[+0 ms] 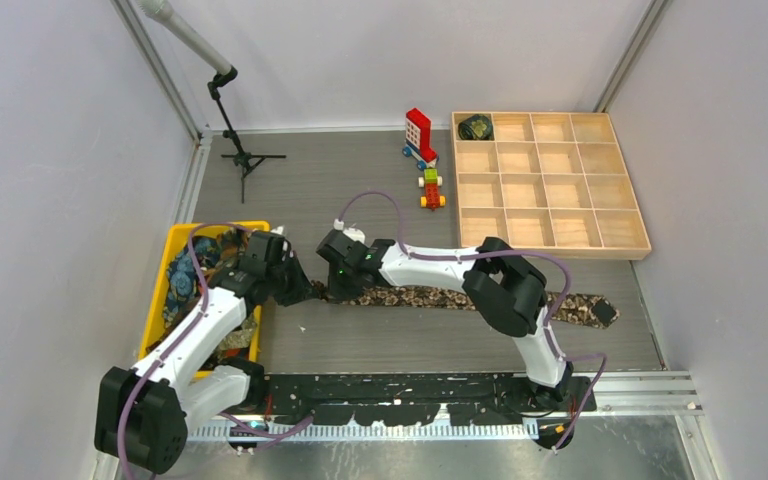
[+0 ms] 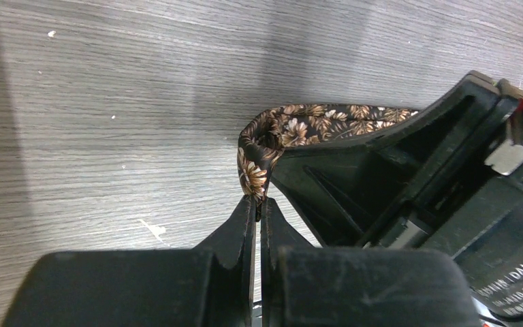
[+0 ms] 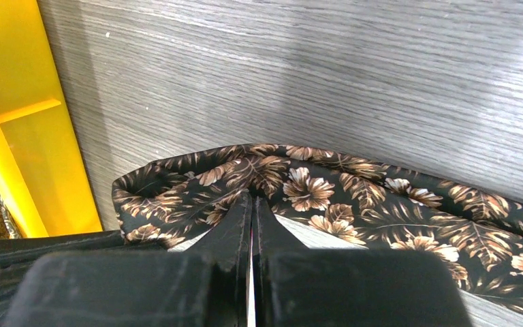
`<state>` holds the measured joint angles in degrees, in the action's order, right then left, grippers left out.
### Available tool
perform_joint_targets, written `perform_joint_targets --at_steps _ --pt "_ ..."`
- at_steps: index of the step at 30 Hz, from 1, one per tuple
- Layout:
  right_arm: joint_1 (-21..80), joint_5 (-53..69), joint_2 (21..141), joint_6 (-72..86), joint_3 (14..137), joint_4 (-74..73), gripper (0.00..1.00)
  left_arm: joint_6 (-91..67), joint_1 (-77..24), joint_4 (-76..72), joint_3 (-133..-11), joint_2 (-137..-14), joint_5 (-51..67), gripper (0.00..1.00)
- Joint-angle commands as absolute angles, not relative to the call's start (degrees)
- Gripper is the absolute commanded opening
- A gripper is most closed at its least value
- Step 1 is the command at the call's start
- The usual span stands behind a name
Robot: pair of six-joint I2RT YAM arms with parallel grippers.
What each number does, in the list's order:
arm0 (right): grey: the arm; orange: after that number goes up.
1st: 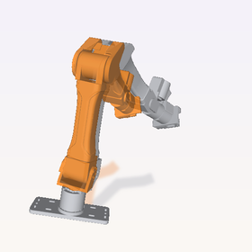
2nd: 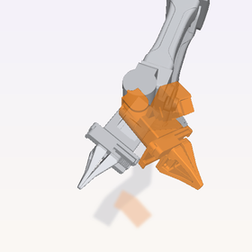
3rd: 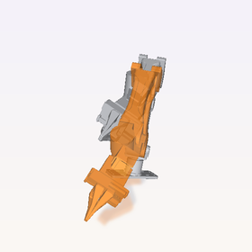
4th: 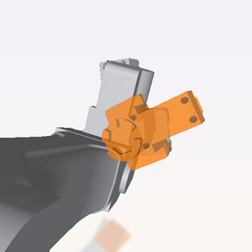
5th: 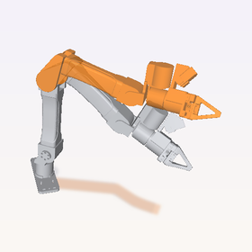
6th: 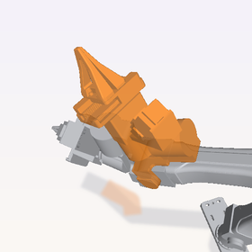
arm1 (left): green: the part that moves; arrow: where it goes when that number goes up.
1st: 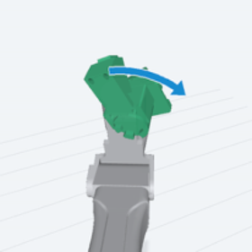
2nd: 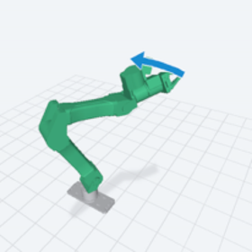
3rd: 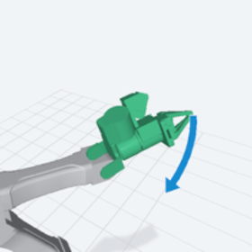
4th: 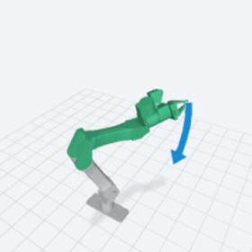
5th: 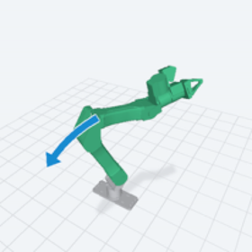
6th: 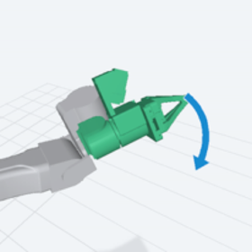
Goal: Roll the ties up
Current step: Roll the tie at the center of the board.
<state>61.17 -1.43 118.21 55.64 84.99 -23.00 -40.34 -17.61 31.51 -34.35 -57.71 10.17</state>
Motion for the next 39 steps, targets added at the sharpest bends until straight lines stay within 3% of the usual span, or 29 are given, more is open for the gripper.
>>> perform_joint_targets --at_steps 1,17,33,39 --pt "61.1 0.2 118.7 54.5 87.1 -19.0 0.0 -40.6 -17.4 32.6 -37.3 -56.3 11.0 0.0" --pt "59.9 5.5 119.0 52.7 85.3 -9.4 0.0 -39.2 -17.4 37.0 -39.6 -56.2 8.7 0.0" --pt "59.6 8.5 113.2 52.5 79.4 -11.5 0.01 -37.2 -17.4 39.5 -40.3 -56.3 3.5 0.0" --pt "59.6 8.6 114.4 52.6 83.1 -11.5 0.01 -37.0 -17.4 39.9 -40.3 -56.2 3.4 0.0"
